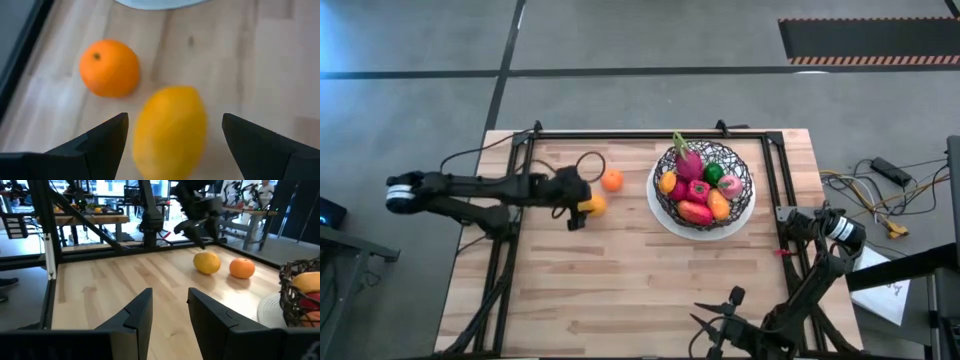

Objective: Build produce basket
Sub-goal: Put the lemon into the black basket

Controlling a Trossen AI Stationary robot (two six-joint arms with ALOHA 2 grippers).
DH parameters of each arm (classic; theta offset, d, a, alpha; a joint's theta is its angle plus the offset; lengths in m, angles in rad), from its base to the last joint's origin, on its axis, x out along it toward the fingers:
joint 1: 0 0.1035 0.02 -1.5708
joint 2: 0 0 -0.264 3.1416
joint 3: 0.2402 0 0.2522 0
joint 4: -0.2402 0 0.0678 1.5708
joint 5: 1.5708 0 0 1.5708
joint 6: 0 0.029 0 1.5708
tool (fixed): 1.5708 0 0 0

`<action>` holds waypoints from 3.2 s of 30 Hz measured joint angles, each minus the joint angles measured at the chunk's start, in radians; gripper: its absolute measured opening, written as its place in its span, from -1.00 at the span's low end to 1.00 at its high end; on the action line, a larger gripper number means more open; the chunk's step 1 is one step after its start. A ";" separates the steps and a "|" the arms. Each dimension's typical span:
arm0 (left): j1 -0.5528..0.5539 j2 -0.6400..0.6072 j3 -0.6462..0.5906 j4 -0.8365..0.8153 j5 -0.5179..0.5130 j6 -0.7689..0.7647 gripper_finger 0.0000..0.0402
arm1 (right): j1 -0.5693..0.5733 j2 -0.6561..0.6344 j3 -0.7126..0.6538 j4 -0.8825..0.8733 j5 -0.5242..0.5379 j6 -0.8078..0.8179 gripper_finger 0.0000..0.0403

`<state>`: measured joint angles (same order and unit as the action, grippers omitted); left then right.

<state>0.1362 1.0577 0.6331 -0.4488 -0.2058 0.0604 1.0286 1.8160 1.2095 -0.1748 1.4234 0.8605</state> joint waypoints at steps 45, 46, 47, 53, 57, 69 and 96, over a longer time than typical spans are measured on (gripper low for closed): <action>-0.434 0.256 -0.003 0.704 0.048 -0.184 0.28 | -0.007 0.000 -0.004 -0.002 -0.168 0.019 -0.42; -0.463 0.280 -0.003 0.818 0.048 -0.181 0.28 | -0.012 0.000 -0.007 0.000 -0.188 0.023 -0.42; -0.487 0.308 -0.002 0.933 0.049 -0.174 0.28 | -0.020 0.001 -0.010 0.001 -0.205 0.034 -0.42; -0.590 0.510 0.022 1.380 0.050 -0.103 0.28 | -0.086 0.066 -0.013 0.008 -0.207 0.080 -0.37; -0.617 0.638 0.071 1.575 0.049 -0.103 0.28 | -0.149 0.125 -0.014 0.128 -0.196 0.038 -0.19; -0.629 0.780 0.200 1.672 0.043 -0.103 0.29 | -0.232 0.197 0.031 0.562 -0.217 -0.499 0.62; -0.638 0.777 0.197 1.608 0.095 0.000 0.48 | -0.269 0.198 0.145 0.539 -0.219 -0.618 0.34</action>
<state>-0.5014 1.8347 0.8303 1.1595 -0.1112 0.0601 0.7601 2.0144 1.3548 0.3643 1.2042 0.2421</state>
